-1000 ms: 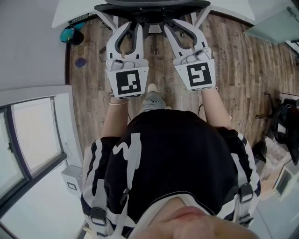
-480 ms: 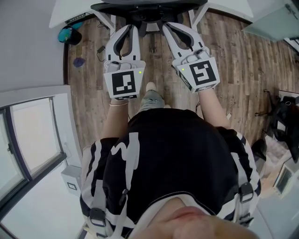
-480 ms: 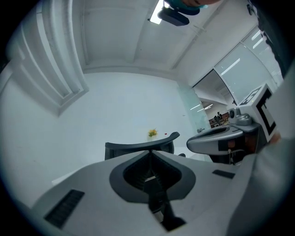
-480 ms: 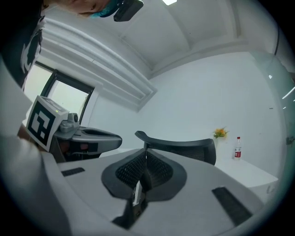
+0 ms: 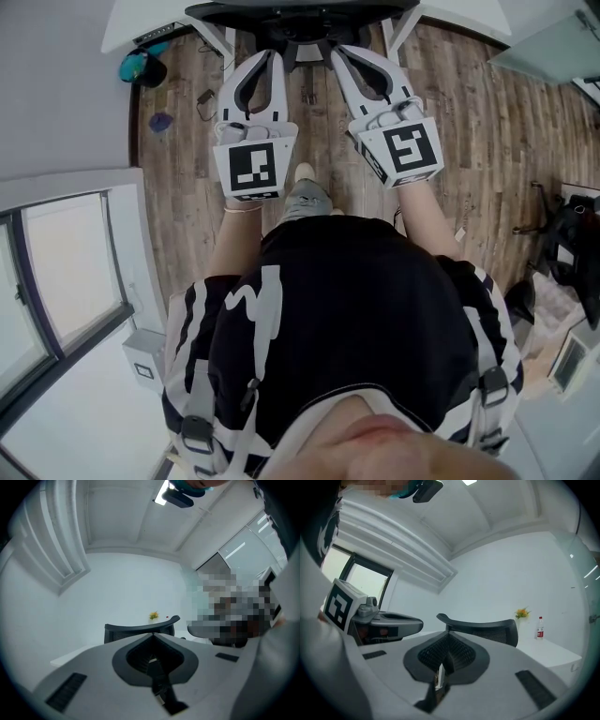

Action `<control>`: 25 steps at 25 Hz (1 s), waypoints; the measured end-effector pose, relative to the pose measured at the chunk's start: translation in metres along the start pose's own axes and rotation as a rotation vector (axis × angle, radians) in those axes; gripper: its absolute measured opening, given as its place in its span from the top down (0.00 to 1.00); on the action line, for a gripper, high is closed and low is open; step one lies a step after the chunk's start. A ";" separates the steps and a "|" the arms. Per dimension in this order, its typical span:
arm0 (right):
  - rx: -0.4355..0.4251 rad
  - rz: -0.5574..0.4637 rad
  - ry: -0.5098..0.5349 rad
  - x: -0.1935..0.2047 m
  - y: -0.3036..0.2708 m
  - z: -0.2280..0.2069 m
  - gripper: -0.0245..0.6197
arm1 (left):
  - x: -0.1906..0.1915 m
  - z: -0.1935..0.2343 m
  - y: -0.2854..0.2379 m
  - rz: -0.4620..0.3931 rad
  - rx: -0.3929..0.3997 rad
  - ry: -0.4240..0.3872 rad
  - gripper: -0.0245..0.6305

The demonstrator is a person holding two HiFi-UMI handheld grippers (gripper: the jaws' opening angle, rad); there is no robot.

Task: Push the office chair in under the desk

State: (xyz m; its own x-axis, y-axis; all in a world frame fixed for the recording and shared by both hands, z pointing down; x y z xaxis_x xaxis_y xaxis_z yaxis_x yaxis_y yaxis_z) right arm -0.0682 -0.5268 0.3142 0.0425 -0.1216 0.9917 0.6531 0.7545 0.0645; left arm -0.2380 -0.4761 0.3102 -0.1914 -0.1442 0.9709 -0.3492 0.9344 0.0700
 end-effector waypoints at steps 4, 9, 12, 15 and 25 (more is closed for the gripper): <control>-0.003 -0.003 -0.030 0.000 0.000 0.000 0.95 | 0.000 -0.001 0.001 -0.001 0.012 0.001 0.95; -0.006 -0.008 -0.056 -0.001 0.000 -0.002 0.95 | 0.000 -0.001 0.001 -0.002 0.013 0.014 0.95; 0.001 -0.006 -0.047 0.000 0.001 -0.002 0.95 | 0.001 -0.001 0.001 0.000 0.015 0.021 0.95; 0.011 -0.008 -0.031 -0.002 0.001 -0.002 0.95 | 0.001 -0.001 0.001 0.003 0.013 0.016 0.95; 0.016 -0.029 0.004 -0.008 0.005 0.001 0.95 | 0.000 0.000 0.001 0.005 0.007 -0.002 0.95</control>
State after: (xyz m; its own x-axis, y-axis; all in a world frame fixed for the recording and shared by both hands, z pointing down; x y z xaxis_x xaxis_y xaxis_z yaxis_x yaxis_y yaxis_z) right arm -0.0661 -0.5218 0.3069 0.0271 -0.1458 0.9889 0.6417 0.7611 0.0946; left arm -0.2383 -0.4748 0.3102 -0.1946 -0.1406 0.9708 -0.3549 0.9327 0.0639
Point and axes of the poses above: the fingertips, and each gripper's own axes: y backward along the fingers, z to its left, x out of its underside, the point moved 10 cm from there along y, backward along the fingers, and after that the axes turned 10 degrees about x, right-handed, at the moved point
